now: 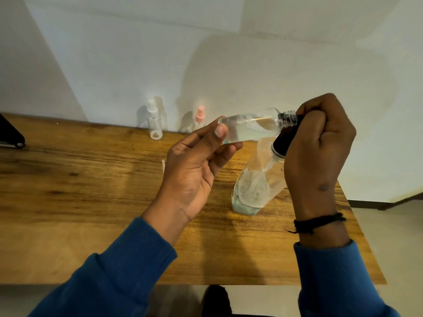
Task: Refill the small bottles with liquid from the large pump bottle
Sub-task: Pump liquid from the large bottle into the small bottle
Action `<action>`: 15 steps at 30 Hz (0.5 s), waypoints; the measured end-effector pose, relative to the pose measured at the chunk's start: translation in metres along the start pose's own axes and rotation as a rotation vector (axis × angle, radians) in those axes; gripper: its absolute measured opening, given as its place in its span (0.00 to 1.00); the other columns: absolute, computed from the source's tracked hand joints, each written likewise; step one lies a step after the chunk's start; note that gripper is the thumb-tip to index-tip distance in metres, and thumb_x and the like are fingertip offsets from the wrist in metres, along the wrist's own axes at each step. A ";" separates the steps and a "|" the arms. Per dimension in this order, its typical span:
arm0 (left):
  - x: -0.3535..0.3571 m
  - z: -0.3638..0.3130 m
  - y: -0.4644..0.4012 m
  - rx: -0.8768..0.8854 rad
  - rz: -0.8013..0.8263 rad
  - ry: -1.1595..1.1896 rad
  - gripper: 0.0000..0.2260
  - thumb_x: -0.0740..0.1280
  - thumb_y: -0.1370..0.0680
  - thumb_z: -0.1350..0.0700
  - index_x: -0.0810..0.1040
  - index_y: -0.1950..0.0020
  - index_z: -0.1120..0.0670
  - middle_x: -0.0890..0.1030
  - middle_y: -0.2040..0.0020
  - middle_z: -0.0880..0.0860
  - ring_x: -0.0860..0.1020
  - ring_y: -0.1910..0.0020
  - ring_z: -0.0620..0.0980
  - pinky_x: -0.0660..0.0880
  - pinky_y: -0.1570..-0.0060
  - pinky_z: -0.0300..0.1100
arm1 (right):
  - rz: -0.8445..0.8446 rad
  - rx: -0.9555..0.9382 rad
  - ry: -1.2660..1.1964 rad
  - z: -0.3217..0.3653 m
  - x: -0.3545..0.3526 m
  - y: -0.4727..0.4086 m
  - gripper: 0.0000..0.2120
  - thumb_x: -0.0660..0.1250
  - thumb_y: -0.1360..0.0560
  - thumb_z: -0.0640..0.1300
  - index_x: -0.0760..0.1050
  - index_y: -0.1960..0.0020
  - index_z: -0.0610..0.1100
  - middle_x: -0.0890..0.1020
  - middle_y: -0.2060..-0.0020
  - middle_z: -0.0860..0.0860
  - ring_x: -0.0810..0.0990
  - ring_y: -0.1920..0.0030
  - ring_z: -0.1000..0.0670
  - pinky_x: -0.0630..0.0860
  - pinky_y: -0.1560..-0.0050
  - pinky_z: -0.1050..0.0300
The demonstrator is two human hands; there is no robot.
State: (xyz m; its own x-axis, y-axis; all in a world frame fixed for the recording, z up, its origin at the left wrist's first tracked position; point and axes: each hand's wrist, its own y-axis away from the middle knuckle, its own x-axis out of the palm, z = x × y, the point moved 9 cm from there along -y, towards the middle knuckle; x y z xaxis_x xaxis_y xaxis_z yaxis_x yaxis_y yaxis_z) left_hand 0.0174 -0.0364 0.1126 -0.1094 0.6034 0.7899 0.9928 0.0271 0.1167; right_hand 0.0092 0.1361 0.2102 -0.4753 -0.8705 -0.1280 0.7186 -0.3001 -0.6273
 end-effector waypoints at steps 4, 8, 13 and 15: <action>-0.002 0.000 0.000 -0.007 -0.013 0.005 0.16 0.72 0.31 0.58 0.82 0.44 0.61 0.85 0.48 0.59 0.84 0.55 0.54 0.81 0.58 0.36 | -0.006 0.016 -0.044 -0.002 0.003 0.006 0.14 0.51 0.23 0.27 0.70 0.59 0.39 0.68 0.75 0.59 0.68 0.75 0.61 0.62 0.73 0.72; -0.001 0.000 -0.001 -0.006 -0.015 -0.004 0.15 0.73 0.32 0.58 0.82 0.47 0.60 0.85 0.51 0.57 0.85 0.56 0.54 0.81 0.58 0.36 | 0.021 0.005 0.003 0.000 0.002 0.002 0.13 0.51 0.23 0.28 0.70 0.60 0.38 0.70 0.75 0.59 0.70 0.74 0.61 0.61 0.72 0.74; -0.001 0.000 0.000 -0.013 -0.012 0.007 0.17 0.73 0.32 0.57 0.82 0.45 0.61 0.84 0.47 0.59 0.84 0.56 0.53 0.81 0.59 0.35 | 0.001 -0.019 0.012 0.005 0.002 0.003 0.13 0.51 0.24 0.28 0.71 0.60 0.39 0.68 0.74 0.56 0.69 0.75 0.61 0.61 0.71 0.74; -0.002 0.000 0.000 -0.010 -0.020 0.001 0.16 0.73 0.32 0.57 0.82 0.46 0.61 0.85 0.49 0.58 0.84 0.56 0.53 0.81 0.59 0.35 | 0.000 0.004 -0.016 -0.001 0.004 0.005 0.13 0.51 0.23 0.28 0.70 0.60 0.38 0.69 0.75 0.58 0.69 0.75 0.61 0.61 0.72 0.73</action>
State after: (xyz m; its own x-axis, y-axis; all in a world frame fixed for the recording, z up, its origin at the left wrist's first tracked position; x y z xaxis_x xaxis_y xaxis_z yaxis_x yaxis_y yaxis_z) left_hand 0.0175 -0.0378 0.1110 -0.1289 0.6018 0.7882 0.9899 0.0312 0.1381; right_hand 0.0109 0.1317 0.2060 -0.4671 -0.8766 -0.1156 0.7208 -0.3018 -0.6240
